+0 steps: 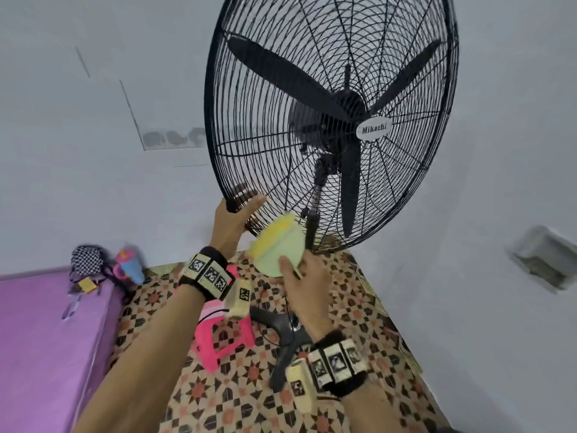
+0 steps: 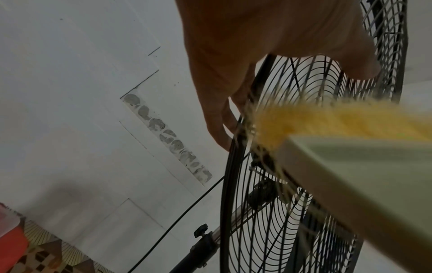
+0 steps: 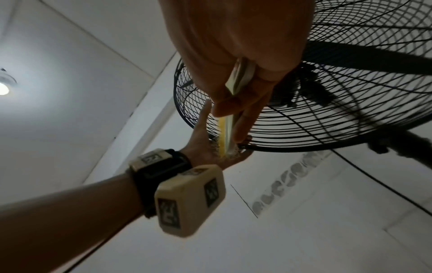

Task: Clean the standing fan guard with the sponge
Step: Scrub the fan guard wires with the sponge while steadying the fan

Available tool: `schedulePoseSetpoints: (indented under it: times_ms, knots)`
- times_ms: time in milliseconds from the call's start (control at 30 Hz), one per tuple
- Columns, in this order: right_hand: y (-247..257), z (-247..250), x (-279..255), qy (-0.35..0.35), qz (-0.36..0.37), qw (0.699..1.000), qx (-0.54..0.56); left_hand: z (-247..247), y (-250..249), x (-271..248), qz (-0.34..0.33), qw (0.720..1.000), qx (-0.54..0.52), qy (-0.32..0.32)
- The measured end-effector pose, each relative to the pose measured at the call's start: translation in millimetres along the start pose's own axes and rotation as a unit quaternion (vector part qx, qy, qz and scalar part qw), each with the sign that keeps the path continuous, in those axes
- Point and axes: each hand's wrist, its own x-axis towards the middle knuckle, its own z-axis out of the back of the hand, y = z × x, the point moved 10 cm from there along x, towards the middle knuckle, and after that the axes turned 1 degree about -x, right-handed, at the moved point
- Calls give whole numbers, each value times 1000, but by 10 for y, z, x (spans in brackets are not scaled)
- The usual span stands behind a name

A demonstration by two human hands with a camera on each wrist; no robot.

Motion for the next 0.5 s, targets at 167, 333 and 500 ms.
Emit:
schedulePoseSetpoints:
  times_ms: [167, 333, 500]
  knots:
    - [-340, 91, 105, -29, -20, 999, -20, 13, 3, 3, -4, 1000, 3, -12]
    - [-788, 399, 79, -51, -127, 989, -64, 18, 23, -9, -1, 1000, -10, -20]
    - [-75, 27, 98, 33, -11, 999, 9, 8, 92, -37, -5, 998, -36, -59]
